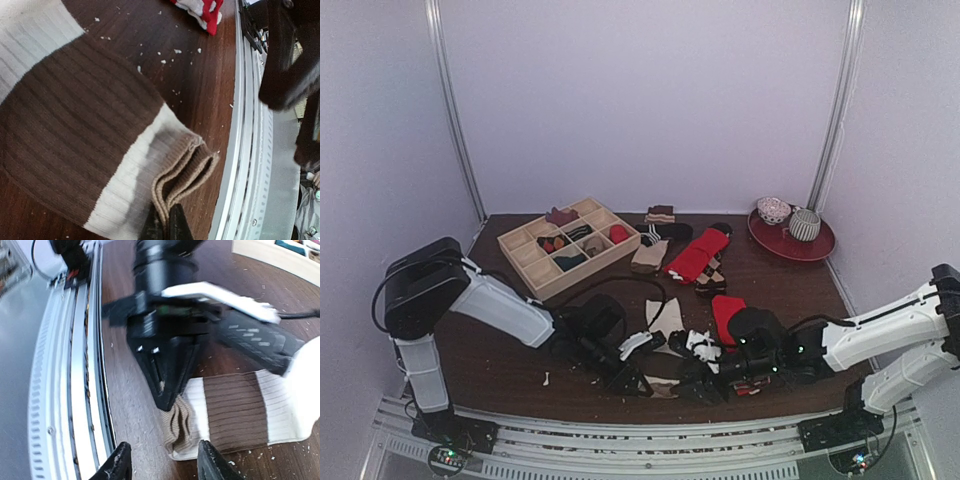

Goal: Roll the socks
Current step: Roll a pair of socks at the center of the board.

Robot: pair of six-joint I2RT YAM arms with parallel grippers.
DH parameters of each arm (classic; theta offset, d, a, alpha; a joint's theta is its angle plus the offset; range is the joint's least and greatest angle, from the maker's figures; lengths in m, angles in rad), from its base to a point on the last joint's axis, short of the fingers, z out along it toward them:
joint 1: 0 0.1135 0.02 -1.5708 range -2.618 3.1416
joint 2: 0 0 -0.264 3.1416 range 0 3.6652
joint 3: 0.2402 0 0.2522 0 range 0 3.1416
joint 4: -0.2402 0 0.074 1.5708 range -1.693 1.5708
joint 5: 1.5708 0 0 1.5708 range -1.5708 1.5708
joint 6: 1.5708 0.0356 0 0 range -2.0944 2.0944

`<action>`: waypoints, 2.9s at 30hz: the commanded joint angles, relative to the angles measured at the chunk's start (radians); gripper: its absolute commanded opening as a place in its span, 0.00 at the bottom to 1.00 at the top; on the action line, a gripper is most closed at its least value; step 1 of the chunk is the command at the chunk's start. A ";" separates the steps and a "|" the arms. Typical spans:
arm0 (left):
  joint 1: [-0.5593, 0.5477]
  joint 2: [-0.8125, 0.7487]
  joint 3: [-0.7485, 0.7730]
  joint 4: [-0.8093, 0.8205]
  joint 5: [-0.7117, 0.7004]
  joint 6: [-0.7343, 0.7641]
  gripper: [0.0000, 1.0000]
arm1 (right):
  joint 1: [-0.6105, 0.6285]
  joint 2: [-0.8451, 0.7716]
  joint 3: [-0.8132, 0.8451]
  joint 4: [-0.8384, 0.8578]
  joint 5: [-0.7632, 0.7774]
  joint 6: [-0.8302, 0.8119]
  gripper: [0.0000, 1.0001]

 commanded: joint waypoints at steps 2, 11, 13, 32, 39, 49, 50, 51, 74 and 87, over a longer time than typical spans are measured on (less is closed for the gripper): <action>-0.007 0.071 0.014 -0.175 -0.012 -0.010 0.00 | 0.087 0.066 0.018 -0.016 0.175 -0.163 0.46; -0.006 0.083 0.032 -0.181 -0.012 0.005 0.00 | 0.126 0.202 0.076 0.008 0.197 -0.164 0.48; -0.006 0.083 0.035 -0.182 -0.012 0.009 0.00 | 0.126 0.212 0.083 0.014 0.201 -0.159 0.46; -0.005 -0.059 0.061 -0.138 -0.148 0.122 0.28 | 0.054 0.265 -0.067 0.232 0.106 0.278 0.00; -0.004 -0.249 -0.039 0.081 -0.297 0.193 0.58 | -0.065 0.323 -0.196 0.442 -0.080 0.639 0.00; -0.030 -0.229 -0.187 0.413 -0.171 0.401 0.62 | -0.123 0.551 -0.306 0.909 -0.258 1.101 0.00; -0.034 -0.217 -0.188 0.418 -0.174 0.415 0.62 | -0.124 0.562 -0.312 0.930 -0.259 1.123 0.00; -0.036 -0.203 -0.189 0.429 -0.171 0.427 0.62 | -0.125 0.567 -0.314 0.933 -0.259 1.135 0.00; -0.068 0.011 -0.107 0.303 -0.114 0.506 0.44 | -0.140 0.556 -0.319 0.800 -0.209 1.124 0.00; -0.068 0.054 -0.060 0.235 -0.129 0.412 0.00 | -0.138 0.484 -0.271 0.695 -0.186 1.050 0.07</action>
